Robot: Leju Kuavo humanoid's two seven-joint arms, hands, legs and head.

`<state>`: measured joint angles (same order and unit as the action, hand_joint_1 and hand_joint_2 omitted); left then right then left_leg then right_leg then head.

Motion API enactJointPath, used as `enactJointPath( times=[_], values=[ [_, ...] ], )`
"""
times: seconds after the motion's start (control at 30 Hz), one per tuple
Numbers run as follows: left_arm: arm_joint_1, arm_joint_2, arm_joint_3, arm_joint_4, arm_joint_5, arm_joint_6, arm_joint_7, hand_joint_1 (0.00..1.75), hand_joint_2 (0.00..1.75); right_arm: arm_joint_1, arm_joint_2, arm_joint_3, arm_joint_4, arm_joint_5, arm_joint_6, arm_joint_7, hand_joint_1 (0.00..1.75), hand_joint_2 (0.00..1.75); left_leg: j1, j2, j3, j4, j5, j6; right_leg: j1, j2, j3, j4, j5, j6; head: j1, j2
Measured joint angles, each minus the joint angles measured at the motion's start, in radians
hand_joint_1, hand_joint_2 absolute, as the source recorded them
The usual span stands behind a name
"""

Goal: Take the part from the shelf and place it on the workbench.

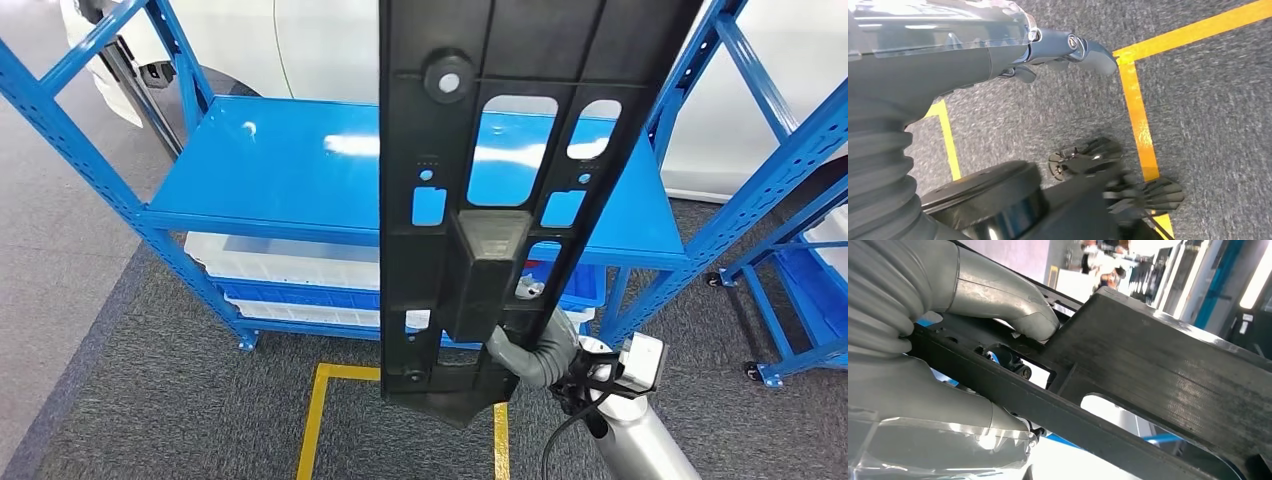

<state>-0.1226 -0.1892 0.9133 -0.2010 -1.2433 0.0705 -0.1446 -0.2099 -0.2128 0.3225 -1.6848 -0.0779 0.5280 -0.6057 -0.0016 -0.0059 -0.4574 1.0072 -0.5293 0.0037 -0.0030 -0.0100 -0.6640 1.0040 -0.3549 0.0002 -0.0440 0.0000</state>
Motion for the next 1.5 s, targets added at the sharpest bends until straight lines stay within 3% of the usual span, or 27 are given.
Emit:
enactJointPath(
  times=[0.03, 0.1, 0.13, 0.17, 0.23, 0.27, 0.3, 0.33, 0.4, 0.47, 0.53, 0.6, 0.63, 0.67, 0.77, 0.8, 0.83, 0.87, 0.93, 0.97, 1.03, 1.17, 1.3, 1.37, 1.43, 1.5],
  values=[
    [0.0, 0.0, 0.0, 0.0, -0.003, -0.001, 0.0, 0.0, 1.75, 0.004, 0.0, -0.008, -0.002, -0.005, -0.001, -0.002, 1.75, 1.75, -0.003, 0.0, 0.01, -0.023, -0.006, 0.006, 0.0, 0.0, -0.001, -0.002, 0.01, 0.006, 0.0, 0.0],
    [0.001, -0.001, 0.0, 0.0, -0.008, -0.005, 0.002, 0.0, 1.75, 0.017, 0.0, -0.024, -0.005, -0.014, -0.001, -0.005, 1.75, 1.75, 0.0, 0.004, -0.002, -0.03, 0.014, 0.02, -0.003, 0.002, -0.005, -0.004, 0.018, 0.018, 0.0, 0.0],
    [0.001, -0.001, 0.0, 0.0, -0.009, -0.006, 0.004, 0.0, 1.75, 0.027, 0.0, -0.032, -0.006, -0.016, 0.0, -0.006, 1.75, 1.75, 0.001, 0.006, -0.013, -0.032, 0.027, 0.027, -0.005, 0.003, -0.013, 0.011, -0.005, 0.023, 0.0, 0.0],
    [0.0, -0.001, 0.0, 0.001, -0.01, -0.007, 0.006, 0.0, 1.75, 0.034, 0.0, -0.039, -0.008, -0.018, 0.001, -0.006, 1.75, 1.75, 0.003, 0.009, -0.025, -0.034, 0.041, 0.033, -0.007, 0.005, -0.025, 0.045, -0.048, 0.027, 0.0, 0.0],
    [0.0, -0.001, 0.0, 0.001, -0.01, -0.008, 0.007, 0.0, 1.75, 0.041, 0.0, -0.046, -0.01, -0.023, 0.002, -0.003, 1.75, 1.75, 0.002, 0.013, -0.058, -0.031, 0.067, 0.04, -0.011, 0.006, -0.055, 0.169, -0.159, 0.034, 0.0, 0.0],
    [0.001, -0.001, 0.0, 0.001, -0.01, -0.008, 0.008, 0.0, 1.75, 0.042, 0.001, -0.048, -0.01, -0.026, 0.003, -0.001, 1.75, 1.75, 0.001, 0.014, -0.076, -0.028, 0.08, 0.039, -0.013, 0.006, -0.065, 0.233, -0.19, 0.037, 0.0, 0.0],
    [0.002, -0.001, 0.0, 0.001, -0.01, -0.008, 0.008, 0.0, 1.75, 0.043, 0.001, -0.05, -0.01, -0.03, 0.003, 0.003, 1.75, 1.75, 0.001, 0.016, -0.096, -0.024, 0.091, 0.038, -0.014, 0.006, -0.063, 0.277, -0.195, 0.04, 0.0, 0.0],
    [0.003, -0.001, 0.0, 0.001, -0.011, -0.008, 0.008, 0.0, 1.75, 0.044, 0.001, -0.053, -0.01, -0.032, 0.003, 0.007, 1.75, 1.75, 0.001, 0.017, -0.115, -0.019, 0.101, 0.037, -0.015, 0.006, -0.047, 0.29, -0.179, 0.041, 0.0, 0.0],
    [0.004, -0.001, 0.0, 0.001, -0.014, -0.009, 0.008, 0.0, 1.75, 0.049, 0.001, -0.056, -0.011, -0.035, -0.002, 0.013, 1.75, 1.75, 0.002, 0.017, -0.15, -0.004, 0.117, 0.032, -0.016, 0.005, 0.039, 0.206, -0.131, 0.039, 0.0, 0.0],
    [0.005, -0.001, 0.0, 0.001, -0.017, -0.01, 0.008, 0.0, 1.75, 0.053, 0.001, -0.059, -0.016, -0.036, -0.008, 0.015, 1.75, 1.75, 0.0, 0.016, -0.173, 0.008, 0.131, 0.023, -0.013, 0.005, 0.139, 0.067, -0.141, 0.03, 0.0, 0.0],
    [0.006, -0.001, 0.0, 0.001, -0.021, -0.011, 0.013, 0.0, 1.75, 0.059, 0.001, -0.064, -0.023, -0.038, -0.009, 0.016, 1.75, 1.75, 0.0, 0.015, -0.181, 0.011, 0.146, 0.012, -0.006, 0.006, 0.175, 0.001, -0.164, 0.02, 0.0, 0.0],
    [0.008, -0.001, 0.0, 0.001, -0.025, -0.011, 0.022, 0.0, 1.75, 0.07, 0.001, -0.071, -0.029, -0.044, -0.005, 0.021, 1.75, 1.75, 0.002, 0.014, -0.184, 0.007, 0.159, -0.001, -0.006, 0.004, 0.164, -0.008, -0.147, 0.006, 0.0, 0.0],
    [0.009, 0.0, 0.0, 0.001, -0.025, -0.01, 0.025, 0.0, 1.75, 0.075, 0.001, -0.074, -0.031, -0.047, -0.001, 0.025, 1.75, 1.75, 0.003, 0.013, -0.191, 0.013, 0.146, -0.007, -0.008, 0.003, 0.155, -0.011, -0.134, -0.003, 0.0, 0.0],
    [0.01, 0.0, 0.0, 0.001, -0.026, -0.009, 0.027, 0.0, 1.75, 0.079, 0.0, -0.076, -0.033, -0.049, 0.003, 0.028, 1.75, 1.75, 0.003, 0.012, -0.201, 0.038, 0.113, -0.012, -0.011, 0.001, 0.143, -0.016, -0.119, -0.009, 0.0, 0.0],
    [0.011, 0.002, -0.001, 0.001, -0.028, -0.008, 0.027, 0.0, 1.75, 0.092, -0.003, -0.082, -0.035, -0.051, 0.01, 0.032, 1.75, 1.75, 0.007, 0.01, -0.241, 0.207, -0.034, -0.023, -0.011, 0.0, 0.097, -0.017, -0.08, -0.017, 0.0, 0.0],
    [0.011, 0.002, -0.001, 0.001, -0.028, -0.008, 0.027, 0.0, 1.75, 0.098, -0.003, -0.085, -0.035, -0.052, 0.011, 0.032, 1.75, 1.75, 0.007, 0.01, -0.245, 0.26, -0.05, -0.024, -0.011, -0.001, 0.08, -0.015, -0.068, -0.016, 0.0, 0.0],
    [0.011, 0.002, -0.001, 0.001, -0.028, -0.008, 0.028, 0.0, 1.75, 0.102, -0.003, -0.087, -0.035, -0.053, 0.012, 0.032, 1.75, 1.75, 0.007, 0.01, -0.236, 0.288, -0.042, -0.025, -0.01, -0.001, 0.062, -0.012, -0.056, -0.015, 0.0, 0.0],
    [0.011, 0.002, -0.001, 0.001, -0.028, -0.008, 0.028, 0.0, 1.75, 0.106, -0.003, -0.089, -0.035, -0.054, 0.013, 0.032, 1.75, 1.75, 0.007, 0.01, -0.209, 0.281, -0.016, -0.023, -0.01, -0.001, 0.044, -0.009, -0.044, -0.013, 0.0, 0.0],
    [0.01, 0.003, -0.001, 0.001, -0.029, -0.007, 0.028, 0.0, 1.75, 0.11, -0.003, -0.094, -0.036, -0.054, 0.013, 0.032, 1.75, 1.75, 0.007, 0.009, -0.11, 0.171, 0.024, -0.017, -0.01, 0.0, 0.013, -0.003, -0.021, -0.006, 0.0, 0.0],
    [0.009, 0.003, -0.001, 0.001, -0.03, -0.006, 0.027, 0.0, 1.75, 0.111, -0.003, -0.097, -0.037, -0.054, 0.013, 0.032, 1.75, 1.75, 0.006, 0.007, -0.053, 0.09, 0.018, -0.012, -0.008, 0.0, 0.002, 0.0, -0.012, -0.002, 0.0, 0.0],
    [0.007, 0.003, -0.002, 0.001, -0.033, -0.005, 0.021, 0.0, 1.75, 0.114, -0.003, -0.101, -0.041, -0.054, 0.016, 0.032, 1.75, 1.75, 0.002, 0.003, 0.011, -0.015, -0.011, -0.001, -0.006, 0.001, -0.006, -0.001, 0.006, 0.01, 0.0, 0.0],
    [0.012, 0.002, -0.008, 0.001, -0.034, -0.003, 0.009, 0.0, 1.75, 0.12, -0.003, -0.103, -0.044, -0.045, 0.02, 0.035, 1.75, 1.75, 0.001, 0.003, 0.005, -0.036, 0.005, 0.022, -0.01, 0.0, -0.009, -0.01, 0.032, 0.031, 0.0, 0.0],
    [0.012, 0.001, -0.009, 0.001, -0.034, -0.003, 0.008, 0.0, 1.75, 0.121, -0.003, -0.103, -0.044, -0.045, 0.02, 0.036, 1.75, 1.75, 0.003, 0.003, 0.004, -0.037, 0.009, 0.024, -0.011, 0.0, -0.011, -0.01, 0.032, 0.032, 0.0, 0.0],
    [0.011, 0.001, -0.01, 0.001, -0.034, -0.003, 0.008, 0.0, 1.75, 0.124, -0.001, -0.103, -0.044, -0.044, 0.021, 0.037, 1.75, 1.75, 0.003, 0.002, -0.006, -0.037, 0.018, 0.029, -0.012, 0.0, -0.027, 0.027, -0.007, 0.035, 0.0, 0.0],
    [0.011, 0.001, -0.013, 0.001, -0.034, -0.003, 0.007, 0.0, 1.75, 0.128, 0.0, -0.103, -0.044, -0.044, 0.024, 0.039, 1.75, 1.75, 0.0, -0.008, -0.034, -0.033, 0.041, 0.035, -0.013, 0.002, -0.062, 0.166, -0.101, 0.04, 0.0, 0.0],
    [0.012, -0.002, -0.016, 0.001, -0.034, -0.003, 0.007, 0.0, 1.75, 0.132, 0.0, -0.103, -0.044, -0.043, 0.024, 0.042, 1.75, 1.75, -0.004, -0.034, -0.066, -0.023, 0.063, 0.033, -0.01, 0.037, 0.009, 0.136, -0.125, 0.026, 0.0, 0.0]
  ],
)
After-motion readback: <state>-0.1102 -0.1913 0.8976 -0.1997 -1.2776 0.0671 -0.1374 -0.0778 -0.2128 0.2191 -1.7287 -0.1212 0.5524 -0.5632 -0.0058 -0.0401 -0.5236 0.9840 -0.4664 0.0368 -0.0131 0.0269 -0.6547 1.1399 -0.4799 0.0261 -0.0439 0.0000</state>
